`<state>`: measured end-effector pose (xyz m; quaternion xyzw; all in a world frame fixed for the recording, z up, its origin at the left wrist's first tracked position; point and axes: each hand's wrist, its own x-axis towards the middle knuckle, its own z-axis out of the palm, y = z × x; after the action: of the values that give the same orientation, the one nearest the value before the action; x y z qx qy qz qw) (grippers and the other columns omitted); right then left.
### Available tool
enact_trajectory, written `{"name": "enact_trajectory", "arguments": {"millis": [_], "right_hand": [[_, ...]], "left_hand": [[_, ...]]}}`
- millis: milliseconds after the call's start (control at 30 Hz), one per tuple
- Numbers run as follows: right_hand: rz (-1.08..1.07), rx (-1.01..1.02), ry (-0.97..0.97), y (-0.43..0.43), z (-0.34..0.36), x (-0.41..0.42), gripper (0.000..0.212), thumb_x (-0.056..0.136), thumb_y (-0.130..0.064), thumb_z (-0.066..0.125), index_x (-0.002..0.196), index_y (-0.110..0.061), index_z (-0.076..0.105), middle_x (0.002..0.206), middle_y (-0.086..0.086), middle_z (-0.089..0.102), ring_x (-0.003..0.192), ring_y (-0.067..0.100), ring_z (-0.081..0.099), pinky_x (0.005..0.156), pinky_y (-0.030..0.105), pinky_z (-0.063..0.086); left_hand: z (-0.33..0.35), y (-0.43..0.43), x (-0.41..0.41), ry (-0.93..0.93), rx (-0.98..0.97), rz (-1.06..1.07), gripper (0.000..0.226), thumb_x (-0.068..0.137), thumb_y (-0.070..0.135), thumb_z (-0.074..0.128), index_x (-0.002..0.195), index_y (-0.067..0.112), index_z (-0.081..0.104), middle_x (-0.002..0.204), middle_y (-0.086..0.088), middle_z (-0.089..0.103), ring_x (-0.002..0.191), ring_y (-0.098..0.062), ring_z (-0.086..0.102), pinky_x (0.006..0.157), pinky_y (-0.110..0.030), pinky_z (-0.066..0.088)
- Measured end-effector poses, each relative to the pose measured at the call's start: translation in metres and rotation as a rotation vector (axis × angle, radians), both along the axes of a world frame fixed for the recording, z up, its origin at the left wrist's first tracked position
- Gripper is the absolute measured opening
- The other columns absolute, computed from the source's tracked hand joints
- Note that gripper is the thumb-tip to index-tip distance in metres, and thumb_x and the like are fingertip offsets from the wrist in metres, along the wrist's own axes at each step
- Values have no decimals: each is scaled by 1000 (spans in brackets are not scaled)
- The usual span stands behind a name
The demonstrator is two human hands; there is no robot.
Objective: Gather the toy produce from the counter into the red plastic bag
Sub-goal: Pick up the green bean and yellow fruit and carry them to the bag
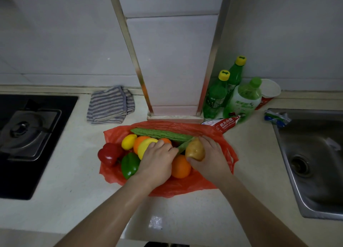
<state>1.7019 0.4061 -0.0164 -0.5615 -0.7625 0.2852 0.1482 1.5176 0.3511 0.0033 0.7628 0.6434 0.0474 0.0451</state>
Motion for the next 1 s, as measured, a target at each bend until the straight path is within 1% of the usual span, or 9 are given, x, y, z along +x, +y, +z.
{"name": "enact_trajectory", "arguments": {"millis": [100, 200, 300, 533, 667, 1000], "right_hand": [[-9, -6, -4, -1, 1, -1, 81, 74, -43, 73, 142, -16, 38, 147, 1, 37, 134, 18, 28, 110, 27, 17], [-14, -6, -18, -1, 2, -2, 82, 74, -45, 72, 142, -18, 36, 147, 0, 36, 135, 18, 28, 110, 27, 17], [-15, -14, -23, -2, 4, -3, 83, 74, -44, 73, 143, -18, 35, 148, 0, 35, 135, 19, 27, 111, 31, 20], [-42, -57, -49, -4, 4, -3, 87, 72, -46, 74, 144, -21, 33, 150, 0, 31, 135, 21, 27, 111, 36, 25], [-53, -68, -55, -6, 5, -4, 88, 71, -47, 74, 144, -22, 32, 149, -1, 31, 135, 22, 27, 111, 37, 26], [-41, -29, -92, -9, 22, -2, 88, 73, -49, 72, 145, -20, 31, 150, 1, 31, 136, 21, 25, 111, 35, 24]], "left_hand": [[1, 1, -2, -26, -2, 1, 37, 70, 14, 69, 106, 23, 68, 88, 5, 61, 86, -22, 51, 70, -35, 39], [3, 0, -3, -45, -3, -5, 36, 72, 14, 68, 106, 22, 68, 88, 4, 61, 87, -22, 50, 70, -36, 41], [4, -1, -5, -64, -12, -12, 36, 72, 13, 67, 107, 22, 67, 89, 4, 61, 88, -23, 50, 70, -36, 42], [7, -4, -6, -113, -17, -32, 40, 75, 12, 67, 114, 21, 65, 93, 4, 62, 92, -22, 50, 73, -36, 41], [9, -4, -9, -126, -6, -31, 39, 76, 12, 66, 113, 22, 66, 94, 5, 62, 92, -22, 51, 74, -36, 43], [18, -6, -15, -151, 0, -3, 45, 78, 20, 65, 123, 22, 60, 108, 4, 61, 103, -21, 50, 85, -37, 43]]}}
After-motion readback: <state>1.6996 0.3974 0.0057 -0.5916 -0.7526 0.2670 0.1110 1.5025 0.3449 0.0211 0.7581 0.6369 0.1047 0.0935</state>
